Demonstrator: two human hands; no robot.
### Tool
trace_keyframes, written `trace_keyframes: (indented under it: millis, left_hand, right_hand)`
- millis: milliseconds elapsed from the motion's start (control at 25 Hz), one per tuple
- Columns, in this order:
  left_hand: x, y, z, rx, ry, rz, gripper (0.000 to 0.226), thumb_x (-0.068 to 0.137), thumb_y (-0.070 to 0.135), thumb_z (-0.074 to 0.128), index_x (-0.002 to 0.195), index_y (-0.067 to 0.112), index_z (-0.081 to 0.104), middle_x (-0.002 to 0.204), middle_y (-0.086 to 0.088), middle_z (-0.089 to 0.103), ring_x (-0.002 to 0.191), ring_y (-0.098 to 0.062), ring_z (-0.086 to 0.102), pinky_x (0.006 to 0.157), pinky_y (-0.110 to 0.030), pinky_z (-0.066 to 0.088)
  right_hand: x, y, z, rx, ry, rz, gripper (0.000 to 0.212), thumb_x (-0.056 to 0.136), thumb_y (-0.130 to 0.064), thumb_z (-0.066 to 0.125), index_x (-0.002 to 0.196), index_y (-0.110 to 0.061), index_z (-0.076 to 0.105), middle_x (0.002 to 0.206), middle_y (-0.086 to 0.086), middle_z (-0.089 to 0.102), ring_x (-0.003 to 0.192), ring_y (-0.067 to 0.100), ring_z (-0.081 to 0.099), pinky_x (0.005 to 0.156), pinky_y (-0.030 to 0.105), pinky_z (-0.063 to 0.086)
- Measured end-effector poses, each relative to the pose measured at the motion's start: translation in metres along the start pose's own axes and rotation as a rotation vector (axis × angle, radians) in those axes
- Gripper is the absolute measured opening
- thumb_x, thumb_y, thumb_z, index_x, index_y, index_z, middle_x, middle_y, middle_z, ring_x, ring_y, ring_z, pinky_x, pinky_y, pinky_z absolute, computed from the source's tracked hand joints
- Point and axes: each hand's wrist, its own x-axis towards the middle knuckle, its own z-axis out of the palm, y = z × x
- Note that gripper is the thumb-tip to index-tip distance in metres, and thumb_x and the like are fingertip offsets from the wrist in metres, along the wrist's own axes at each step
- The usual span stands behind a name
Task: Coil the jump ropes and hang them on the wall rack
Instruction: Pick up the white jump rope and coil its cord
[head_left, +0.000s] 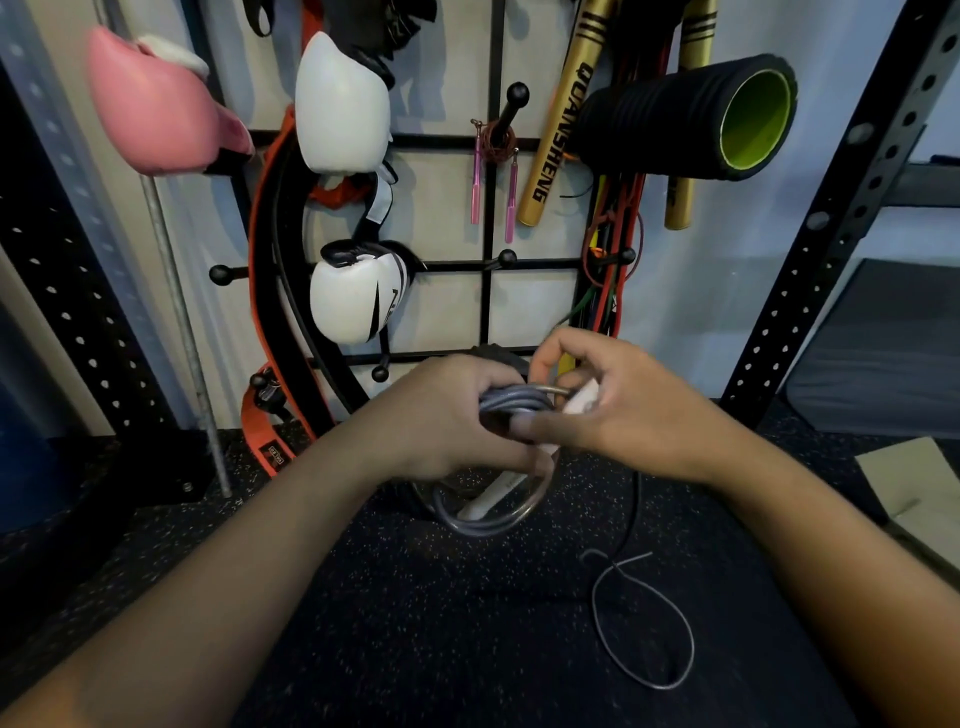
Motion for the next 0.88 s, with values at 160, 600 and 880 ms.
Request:
trace_keyframes:
  millis: [160,600,880]
  left_hand:
    - [-0.006,-0.014,-0.011,-0.568,0.022,0.050,0.034,0.070,0.026,0.080,0.102,0.016,0.073,0.068,0.003,0.073,0.044,-0.006,0.057,0.044,-0.018,0.047]
    - [0.012,0.010,0.048,-1.289,0.754,-0.099,0.014,0.086,0.033,0.079,0.088,0.020,0.074,0.089,-0.005,0.075,0.045,-0.004,0.049,0.053,-0.026,0.045]
    - [0.009,-0.002,0.023,-0.974,0.625,-0.057,0.061,0.071,0.058,0.076,0.121,0.024,0.067,0.112,0.001,0.078,0.100,-0.012,0.074,0.103,-0.045,0.053]
  right_hand:
    - [-0.001,0.003,-0.017,0.304,0.150,0.087,0.070,0.090,-0.083,0.029,0.095,-0.027,0.072,0.059,0.004,0.052,0.048,0.020,0.042,0.047,0.028,0.036]
    - [0.006,-0.002,0.049,0.489,0.494,0.052,0.036,0.101,-0.042,0.060,0.095,-0.008,0.070,0.079,0.011,0.074,0.068,0.029,0.067,0.064,0.042,0.054]
    - [0.016,0.003,0.028,0.535,0.317,0.000,0.022,0.099,-0.033,0.066,0.106,-0.012,0.071,0.071,0.000,0.067,0.062,0.016,0.062,0.059,0.026,0.053]
